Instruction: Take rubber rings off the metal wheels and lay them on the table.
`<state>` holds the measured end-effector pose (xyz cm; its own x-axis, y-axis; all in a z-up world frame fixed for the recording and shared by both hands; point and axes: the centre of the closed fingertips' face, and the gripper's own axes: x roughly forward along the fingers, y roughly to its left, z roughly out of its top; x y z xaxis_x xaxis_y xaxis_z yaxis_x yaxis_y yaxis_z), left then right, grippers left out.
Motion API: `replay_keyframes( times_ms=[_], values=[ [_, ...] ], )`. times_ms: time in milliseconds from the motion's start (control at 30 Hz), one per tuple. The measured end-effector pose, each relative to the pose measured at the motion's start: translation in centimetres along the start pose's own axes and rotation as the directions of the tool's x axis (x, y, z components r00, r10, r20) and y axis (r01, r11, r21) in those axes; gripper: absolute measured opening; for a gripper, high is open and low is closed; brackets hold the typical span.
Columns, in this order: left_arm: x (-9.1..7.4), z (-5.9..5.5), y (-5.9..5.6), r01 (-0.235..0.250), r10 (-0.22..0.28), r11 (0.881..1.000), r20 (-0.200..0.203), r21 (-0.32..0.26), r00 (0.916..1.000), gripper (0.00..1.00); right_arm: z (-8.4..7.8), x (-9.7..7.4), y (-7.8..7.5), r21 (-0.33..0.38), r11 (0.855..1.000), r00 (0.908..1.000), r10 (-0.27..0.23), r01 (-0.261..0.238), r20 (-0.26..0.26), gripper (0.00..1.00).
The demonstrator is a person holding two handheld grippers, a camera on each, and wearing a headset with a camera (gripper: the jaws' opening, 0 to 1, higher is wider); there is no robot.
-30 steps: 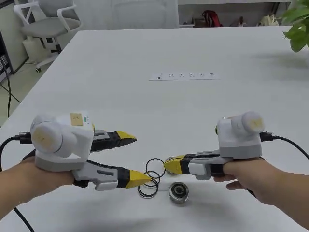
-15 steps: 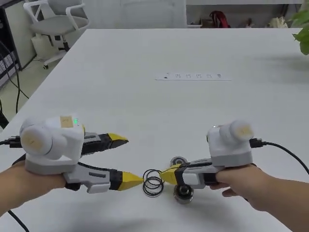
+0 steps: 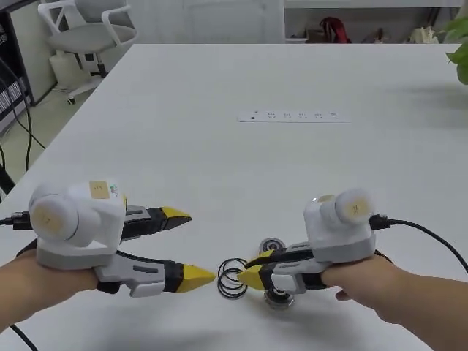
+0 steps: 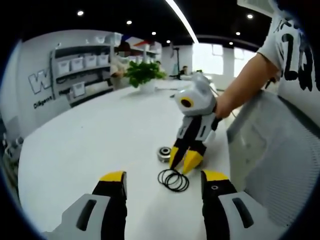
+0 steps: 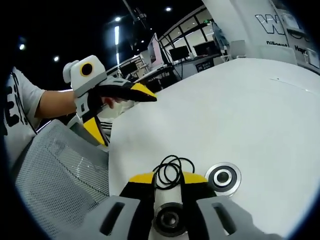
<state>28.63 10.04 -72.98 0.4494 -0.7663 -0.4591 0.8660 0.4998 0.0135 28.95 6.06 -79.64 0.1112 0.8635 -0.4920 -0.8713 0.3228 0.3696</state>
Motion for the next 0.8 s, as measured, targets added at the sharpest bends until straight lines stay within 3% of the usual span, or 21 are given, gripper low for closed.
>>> replay_keyframes(
  times_ms=[300, 600, 800],
  values=[
    [-0.3, -0.1, 0.0, -0.009, 0.009, 1.000, 0.001, -0.008, 1.0000, 0.61, 0.5, -0.3, 0.9, -0.058, 0.998, 0.9999, 0.015, -0.014, 0.008, 0.29],
    [-1.1, 0.6, -0.2, -0.015, 0.015, 1.000, 0.013, -0.008, 0.9998, 0.61, 1.5, -1.6, 2.1, -0.130, 0.991, 0.9993, 0.026, -0.022, 0.026, 0.38],
    [-1.6, 1.4, -0.4, -0.021, 0.021, 1.000, 0.022, -0.001, 0.9995, 0.62, 2.9, -3.2, 2.6, -0.159, 0.987, 0.9969, 0.016, -0.003, 0.077, 0.46]
  ],
)
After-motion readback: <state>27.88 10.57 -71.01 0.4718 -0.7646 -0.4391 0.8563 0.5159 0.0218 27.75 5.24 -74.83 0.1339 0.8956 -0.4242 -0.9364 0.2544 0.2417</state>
